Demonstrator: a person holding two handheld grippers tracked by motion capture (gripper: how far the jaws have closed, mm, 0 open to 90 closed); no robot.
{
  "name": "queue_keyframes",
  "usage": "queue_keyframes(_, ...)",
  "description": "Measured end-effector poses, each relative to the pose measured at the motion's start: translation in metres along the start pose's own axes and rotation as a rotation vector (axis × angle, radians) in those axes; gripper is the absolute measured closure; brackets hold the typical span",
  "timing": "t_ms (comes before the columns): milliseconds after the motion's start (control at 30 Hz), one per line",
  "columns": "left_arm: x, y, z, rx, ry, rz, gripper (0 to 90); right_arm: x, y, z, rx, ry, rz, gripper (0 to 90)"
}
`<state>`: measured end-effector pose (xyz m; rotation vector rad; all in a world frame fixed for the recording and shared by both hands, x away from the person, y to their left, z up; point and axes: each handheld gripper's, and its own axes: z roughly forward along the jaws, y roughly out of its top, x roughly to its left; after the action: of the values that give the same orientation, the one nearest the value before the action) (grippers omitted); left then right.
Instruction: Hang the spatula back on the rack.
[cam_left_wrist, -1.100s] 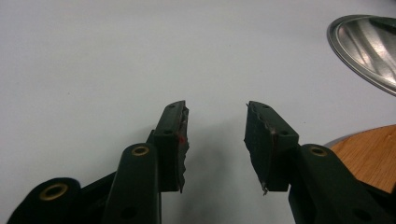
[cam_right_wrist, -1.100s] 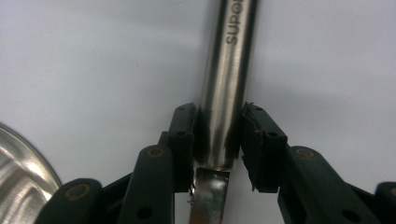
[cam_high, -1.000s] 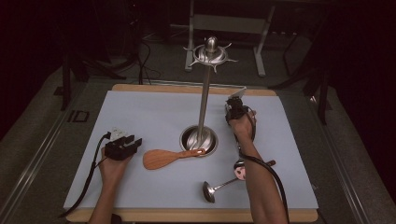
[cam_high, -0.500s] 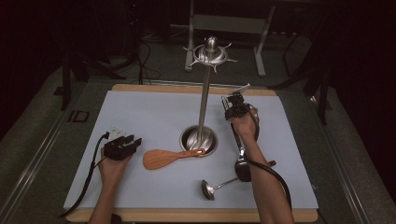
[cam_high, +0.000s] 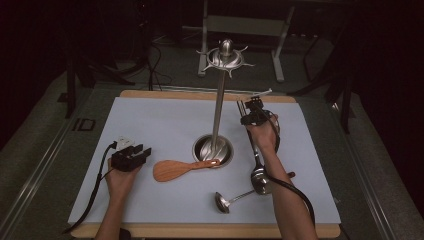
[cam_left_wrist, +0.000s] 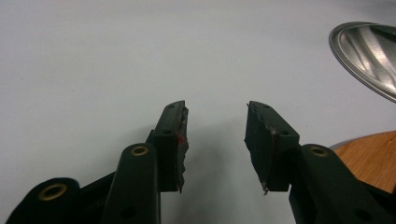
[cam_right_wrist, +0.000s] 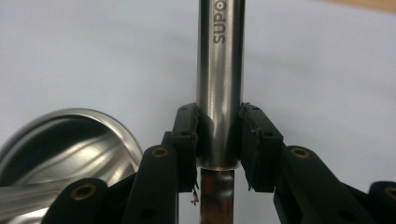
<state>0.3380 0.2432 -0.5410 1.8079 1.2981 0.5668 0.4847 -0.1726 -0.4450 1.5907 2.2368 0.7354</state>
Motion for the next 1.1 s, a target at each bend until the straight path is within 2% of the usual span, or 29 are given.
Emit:
queue_keyframes(167, 0.000, 0.000, 0.000, -0.001, 0.001, 0.001, 58.7, 0.001, 0.000, -0.007, -0.034, 0.016, -0.009, 69.2)
queue_keyframes(200, 0.000, 0.000, 0.000, -0.001, 0.002, 0.002, 58.7, 0.002, -0.001, -0.013, -0.067, 0.025, -0.015, 69.3)
queue_keyframes(733, -0.001, 0.000, 0.000, -0.003, 0.006, 0.005, 58.7, 0.010, -0.004, -0.056, -0.272, 0.103, -0.082, 69.3)
queue_keyframes(1100, -0.001, 0.000, 0.000, -0.003, 0.009, 0.010, 58.6, 0.011, -0.008, -0.078, -0.355, 0.144, -0.108, 69.4)
